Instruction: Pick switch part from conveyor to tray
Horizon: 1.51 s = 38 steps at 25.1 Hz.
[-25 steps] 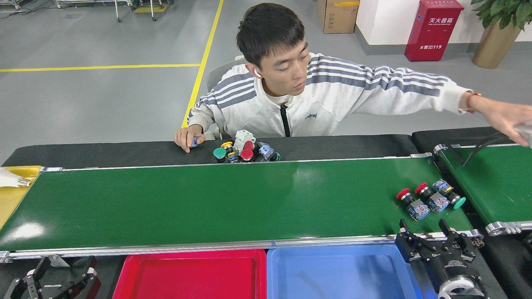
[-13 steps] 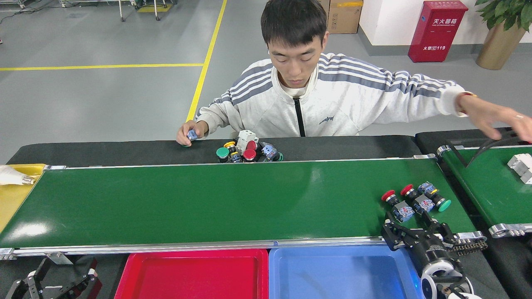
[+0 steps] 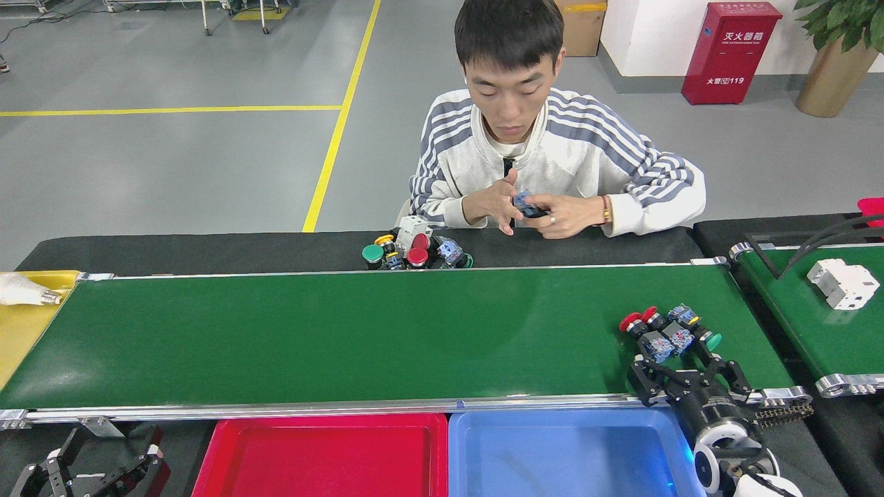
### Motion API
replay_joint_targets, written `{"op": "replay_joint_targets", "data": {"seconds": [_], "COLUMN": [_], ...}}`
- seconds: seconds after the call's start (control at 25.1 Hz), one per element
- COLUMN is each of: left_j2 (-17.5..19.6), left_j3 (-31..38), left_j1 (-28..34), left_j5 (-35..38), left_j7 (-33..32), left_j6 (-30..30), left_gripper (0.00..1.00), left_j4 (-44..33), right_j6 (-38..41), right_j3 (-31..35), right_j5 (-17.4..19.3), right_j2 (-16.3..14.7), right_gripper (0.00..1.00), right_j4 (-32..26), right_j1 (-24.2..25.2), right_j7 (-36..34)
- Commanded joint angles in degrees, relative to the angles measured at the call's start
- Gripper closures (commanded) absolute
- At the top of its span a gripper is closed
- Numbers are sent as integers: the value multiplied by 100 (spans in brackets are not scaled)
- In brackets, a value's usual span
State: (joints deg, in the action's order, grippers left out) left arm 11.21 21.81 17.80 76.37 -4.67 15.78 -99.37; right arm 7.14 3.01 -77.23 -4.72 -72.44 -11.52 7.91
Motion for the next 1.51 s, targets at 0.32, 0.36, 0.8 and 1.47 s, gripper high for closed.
{"op": "replay_joint_targets", "data": {"seconds": [0.32,0.36,0.8,1.47], "left_j2": [48,39,13,22], "left_j3": [16,-1,-107,-124], "left_j1": [-39,-39,-101,-373], "left_j5": [-17,-9,9,-17], "left_j7": [36,36,36,45], "left_j6": [-13,-4,13,40], "left_gripper": [0,0,0,0], "left_j4": [-47,-47,-56,-3], "right_j6": [-107,-178,-186,2802], "right_j3": [-389,-424,-1338,-3465], "right_j5": [-2,-2,-11,-310], "right_j2": [24,24,-20,701], "right_gripper": [1,1,60,0], "right_j4": [486,538,1031,-561], "right_j1": [-580,-641,-1089,-421], "right_j7": [44,44,0,-158]}}
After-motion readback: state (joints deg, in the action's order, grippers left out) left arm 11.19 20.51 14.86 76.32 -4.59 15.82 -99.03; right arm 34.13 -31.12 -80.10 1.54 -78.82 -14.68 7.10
